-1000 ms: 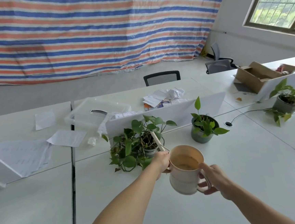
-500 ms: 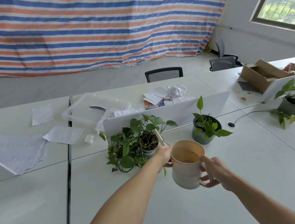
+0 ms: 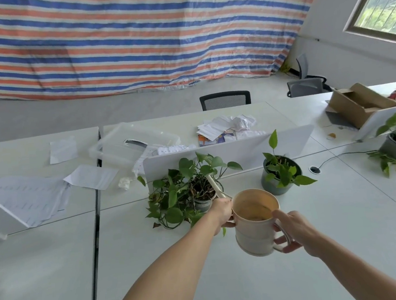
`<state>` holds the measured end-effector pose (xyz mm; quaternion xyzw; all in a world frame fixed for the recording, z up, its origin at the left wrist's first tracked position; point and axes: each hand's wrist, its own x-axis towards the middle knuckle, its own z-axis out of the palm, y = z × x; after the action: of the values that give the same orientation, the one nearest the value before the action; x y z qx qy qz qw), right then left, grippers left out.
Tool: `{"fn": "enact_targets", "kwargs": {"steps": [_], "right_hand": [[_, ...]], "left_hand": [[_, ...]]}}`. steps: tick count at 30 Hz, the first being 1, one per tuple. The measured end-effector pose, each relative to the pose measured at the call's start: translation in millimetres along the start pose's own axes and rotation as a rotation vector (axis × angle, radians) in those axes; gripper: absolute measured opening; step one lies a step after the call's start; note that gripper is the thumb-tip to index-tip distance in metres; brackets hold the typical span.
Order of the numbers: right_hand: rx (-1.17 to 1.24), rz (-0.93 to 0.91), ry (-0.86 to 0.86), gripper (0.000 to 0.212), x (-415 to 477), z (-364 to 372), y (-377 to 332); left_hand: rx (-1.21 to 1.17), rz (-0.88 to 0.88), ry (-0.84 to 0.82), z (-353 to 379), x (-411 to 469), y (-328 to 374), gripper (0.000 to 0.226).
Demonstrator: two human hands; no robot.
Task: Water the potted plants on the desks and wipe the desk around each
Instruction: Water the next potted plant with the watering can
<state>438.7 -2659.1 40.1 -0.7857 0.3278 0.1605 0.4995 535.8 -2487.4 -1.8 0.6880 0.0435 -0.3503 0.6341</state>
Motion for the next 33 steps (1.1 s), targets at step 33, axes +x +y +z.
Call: {"fn": "enact_targets", "kwargs": {"steps": [33], "right_hand": [[-0.016, 0.001, 0.016, 0.039, -17, 5, -2]], "left_hand": [[-0.004, 0.026, -0.007, -5, -12, -4, 0.032]]}}
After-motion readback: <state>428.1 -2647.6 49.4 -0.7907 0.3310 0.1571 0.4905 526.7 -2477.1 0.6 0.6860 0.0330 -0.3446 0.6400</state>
